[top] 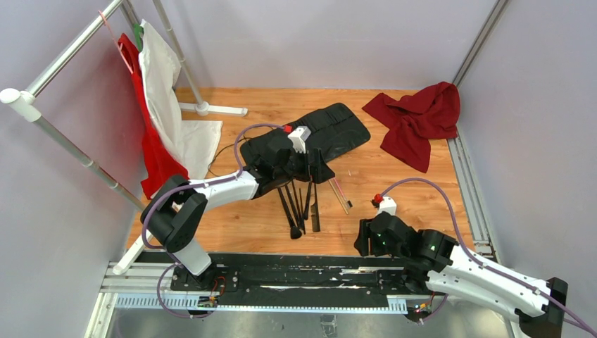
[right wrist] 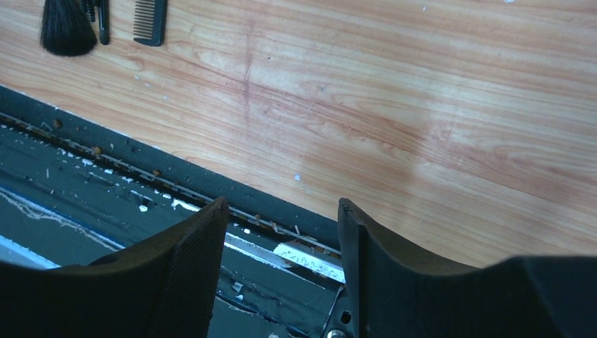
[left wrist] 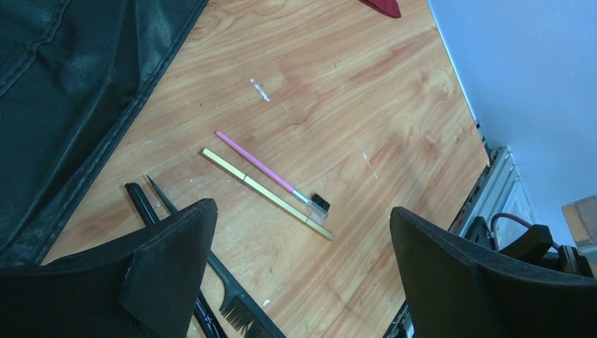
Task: Organize the makeup
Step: Pick up the makeup brush from the center of the board.
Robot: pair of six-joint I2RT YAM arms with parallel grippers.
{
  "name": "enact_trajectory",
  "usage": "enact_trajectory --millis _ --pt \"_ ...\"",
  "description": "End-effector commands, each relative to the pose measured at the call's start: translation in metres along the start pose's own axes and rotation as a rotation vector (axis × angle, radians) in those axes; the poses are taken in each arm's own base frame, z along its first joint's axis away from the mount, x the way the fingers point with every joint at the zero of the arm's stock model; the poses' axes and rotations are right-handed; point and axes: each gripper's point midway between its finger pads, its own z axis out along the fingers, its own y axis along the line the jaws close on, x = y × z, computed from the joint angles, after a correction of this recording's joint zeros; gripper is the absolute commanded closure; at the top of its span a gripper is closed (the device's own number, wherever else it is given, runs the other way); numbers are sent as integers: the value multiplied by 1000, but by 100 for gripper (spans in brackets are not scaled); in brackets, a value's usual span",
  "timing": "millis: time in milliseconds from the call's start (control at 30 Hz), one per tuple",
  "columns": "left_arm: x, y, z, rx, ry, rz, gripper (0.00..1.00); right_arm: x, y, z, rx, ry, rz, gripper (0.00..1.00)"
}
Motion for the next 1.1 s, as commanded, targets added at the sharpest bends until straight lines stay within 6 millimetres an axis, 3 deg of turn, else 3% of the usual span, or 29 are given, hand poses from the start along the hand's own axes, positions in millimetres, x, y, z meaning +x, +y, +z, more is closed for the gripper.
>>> enact_trajectory --millis 0,200,600,867,1067 --pt "-1 2 -4 -10 -8 18 2 -12 -6 -4 55 -52 1 41" --pt "4 6 -1 -15 6 14 2 -38 -9 -5 106 -155 -20 43" --pt "3 10 -4 -41 -11 17 2 -71 -15 -5 201 -255 -109 44" --pt "-1 12 -11 -65 -26 31 2 -93 -17 -10 216 -297 -125 42" --pt "1 3 -11 -21 -6 32 2 -101 -19 -13 239 -314 -121 32"
